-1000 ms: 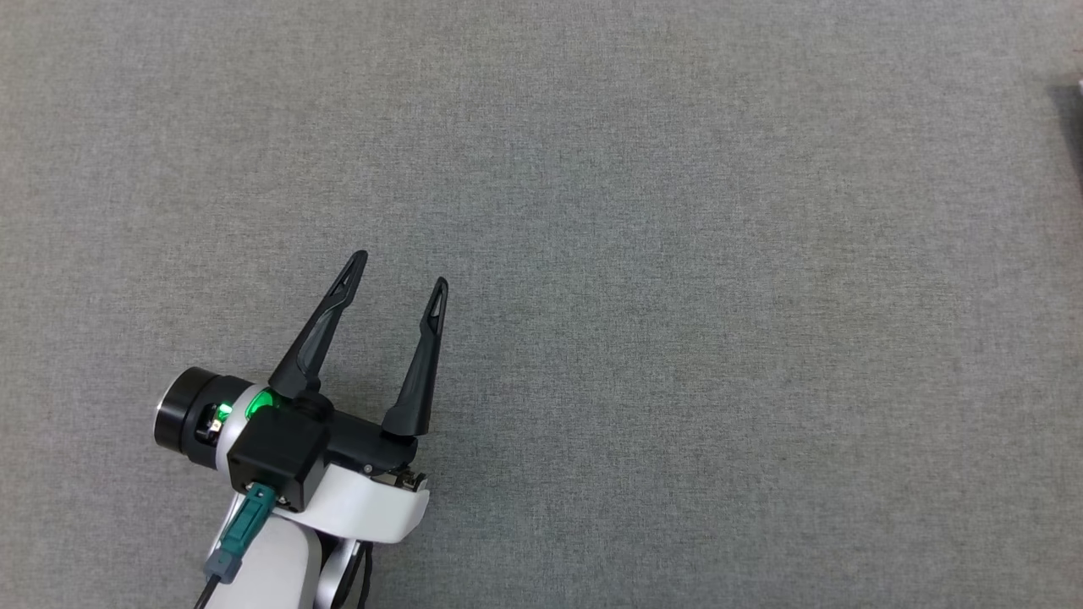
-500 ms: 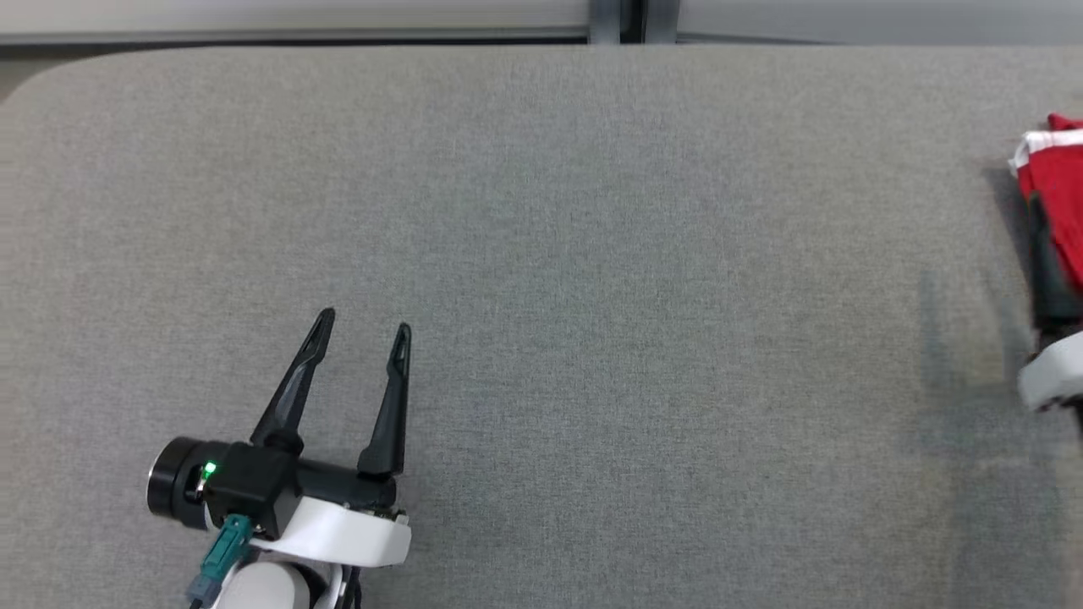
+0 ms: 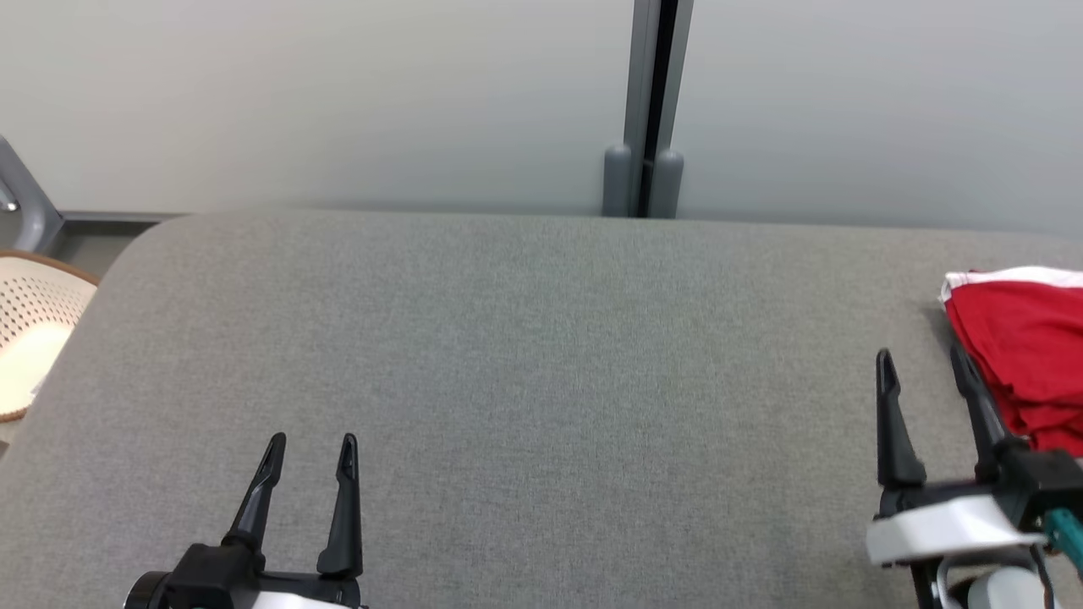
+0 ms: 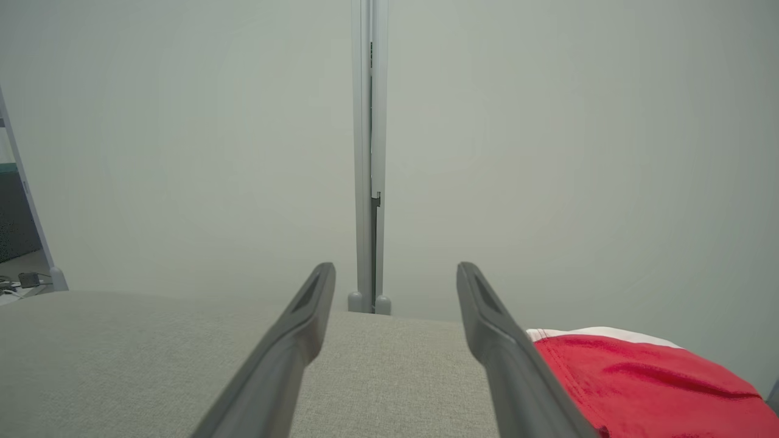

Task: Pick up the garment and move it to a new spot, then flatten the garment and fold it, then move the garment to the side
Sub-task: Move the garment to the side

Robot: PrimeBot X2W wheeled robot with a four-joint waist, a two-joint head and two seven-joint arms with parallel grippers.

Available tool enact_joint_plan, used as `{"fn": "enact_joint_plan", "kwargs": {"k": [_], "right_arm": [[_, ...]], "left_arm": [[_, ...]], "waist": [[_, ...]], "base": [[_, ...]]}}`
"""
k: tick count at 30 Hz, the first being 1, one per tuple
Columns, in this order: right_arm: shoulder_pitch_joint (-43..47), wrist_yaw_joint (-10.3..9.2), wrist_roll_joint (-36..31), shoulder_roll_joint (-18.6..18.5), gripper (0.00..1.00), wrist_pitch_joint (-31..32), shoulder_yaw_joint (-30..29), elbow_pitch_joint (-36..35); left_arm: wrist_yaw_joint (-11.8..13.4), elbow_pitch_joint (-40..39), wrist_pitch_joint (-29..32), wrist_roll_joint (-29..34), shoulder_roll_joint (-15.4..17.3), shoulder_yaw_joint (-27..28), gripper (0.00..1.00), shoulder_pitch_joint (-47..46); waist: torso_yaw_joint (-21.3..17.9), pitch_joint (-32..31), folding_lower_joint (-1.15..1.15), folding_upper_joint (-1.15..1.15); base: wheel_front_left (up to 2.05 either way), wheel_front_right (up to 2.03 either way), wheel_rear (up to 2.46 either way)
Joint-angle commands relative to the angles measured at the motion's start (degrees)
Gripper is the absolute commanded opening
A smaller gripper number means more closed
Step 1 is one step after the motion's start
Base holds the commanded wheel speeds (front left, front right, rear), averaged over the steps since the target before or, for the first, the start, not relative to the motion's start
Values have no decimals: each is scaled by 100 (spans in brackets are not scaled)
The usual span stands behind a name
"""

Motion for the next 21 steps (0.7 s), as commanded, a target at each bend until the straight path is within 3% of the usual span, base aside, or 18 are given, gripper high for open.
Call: {"fn": "enact_joint_plan", "kwargs": {"k": [1, 10, 21], "right_arm": [[280, -4, -41, 55, 100, -6, -3, -185], [1436, -4, 180, 120, 100, -6, 339, -184], [1542, -4, 321, 124, 100, -7, 455, -193]], "left_arm": [[-41, -96, -7, 103, 15, 31, 100, 90], [-158, -206, -7, 436, 15, 28, 100, 528], [-175, -100, -7, 478, 17, -13, 100, 659]], "waist": [[54, -268, 0, 0], [-82, -687, 0, 0], [-367, -778, 0, 0]], "base": [[0, 0, 0], [0, 0, 0], [0, 0, 0]]}}
